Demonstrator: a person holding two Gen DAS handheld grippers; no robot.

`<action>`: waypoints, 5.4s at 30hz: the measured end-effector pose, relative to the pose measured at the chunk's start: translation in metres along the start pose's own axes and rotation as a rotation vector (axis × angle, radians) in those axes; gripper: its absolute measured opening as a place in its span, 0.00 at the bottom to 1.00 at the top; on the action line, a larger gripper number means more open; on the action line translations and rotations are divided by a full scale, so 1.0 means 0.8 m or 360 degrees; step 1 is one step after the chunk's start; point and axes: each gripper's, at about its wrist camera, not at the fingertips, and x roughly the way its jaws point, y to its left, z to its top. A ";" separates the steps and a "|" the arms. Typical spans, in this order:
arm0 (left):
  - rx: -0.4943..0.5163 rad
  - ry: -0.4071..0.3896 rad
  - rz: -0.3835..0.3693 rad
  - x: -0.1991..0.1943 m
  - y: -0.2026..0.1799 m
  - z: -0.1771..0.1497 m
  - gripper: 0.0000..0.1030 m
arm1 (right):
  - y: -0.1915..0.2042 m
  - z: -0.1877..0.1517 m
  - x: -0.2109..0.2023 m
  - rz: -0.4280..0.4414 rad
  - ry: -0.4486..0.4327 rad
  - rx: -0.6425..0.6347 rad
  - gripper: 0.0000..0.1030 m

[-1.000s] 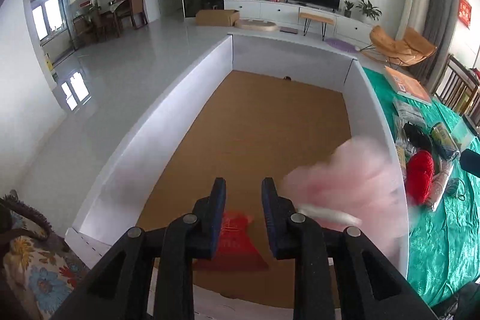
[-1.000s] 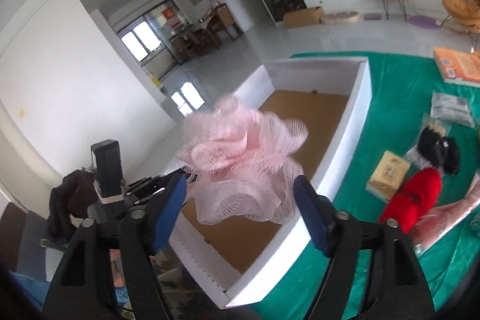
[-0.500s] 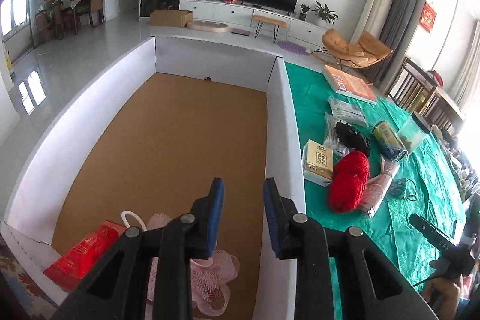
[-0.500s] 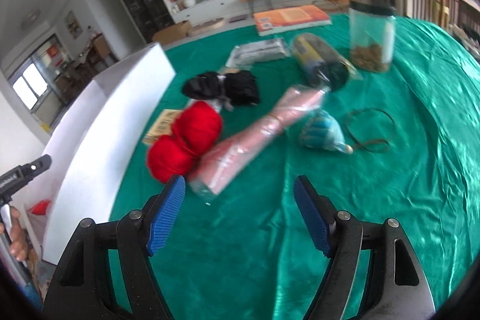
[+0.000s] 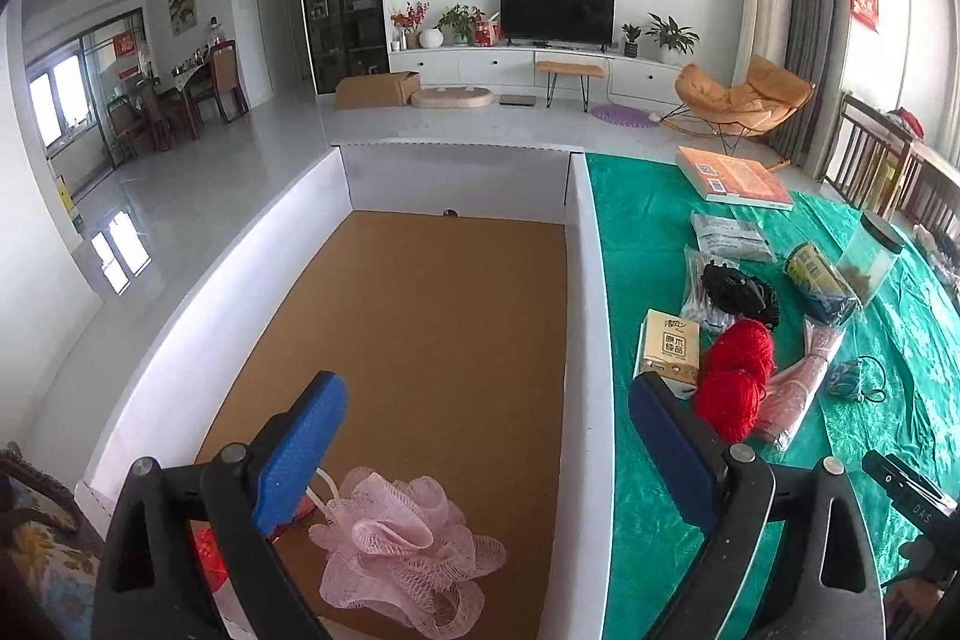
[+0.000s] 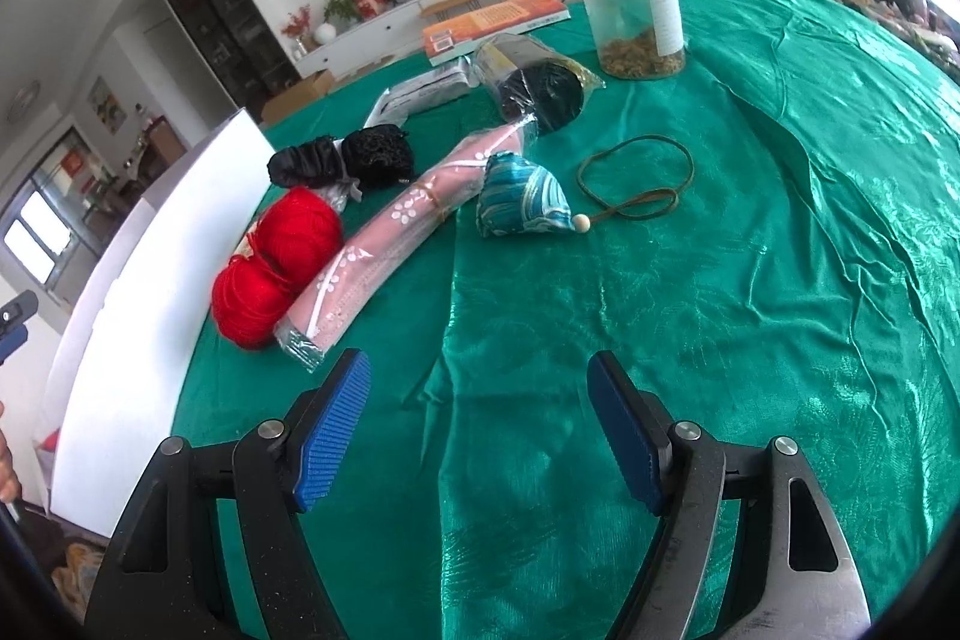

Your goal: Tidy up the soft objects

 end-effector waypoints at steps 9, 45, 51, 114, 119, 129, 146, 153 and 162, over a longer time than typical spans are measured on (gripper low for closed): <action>0.0107 -0.0038 0.0002 -0.012 -0.031 0.006 0.94 | -0.017 0.000 -0.002 0.0004 -0.0022 0.0097 0.76; 0.0461 0.0422 -0.0463 0.136 -0.233 -0.117 1.00 | -0.048 -0.004 -0.002 -0.0091 0.0006 0.0277 0.76; 0.0452 0.0352 -0.0481 0.164 -0.233 -0.096 1.00 | -0.041 -0.003 0.002 -0.0255 0.0019 0.0206 0.76; 0.0450 0.0343 -0.0477 0.173 -0.235 -0.090 1.00 | -0.089 0.096 0.089 -0.0724 0.0046 0.0005 0.94; 0.0450 0.0343 -0.0476 0.173 -0.235 -0.090 1.00 | -0.088 0.096 0.089 -0.0725 0.0046 0.0006 0.94; 0.0450 0.0343 -0.0476 0.173 -0.235 -0.090 1.00 | -0.088 0.096 0.089 -0.0725 0.0046 0.0006 0.94; 0.0450 0.0343 -0.0476 0.173 -0.235 -0.090 1.00 | -0.088 0.096 0.089 -0.0727 0.0046 0.0007 0.94; 0.0450 0.0343 -0.0476 0.173 -0.235 -0.090 1.00 | -0.087 0.096 0.089 -0.0727 0.0046 0.0007 0.94; 0.0450 0.0343 -0.0476 0.173 -0.235 -0.090 1.00 | -0.088 0.096 0.089 -0.0727 0.0046 0.0007 0.94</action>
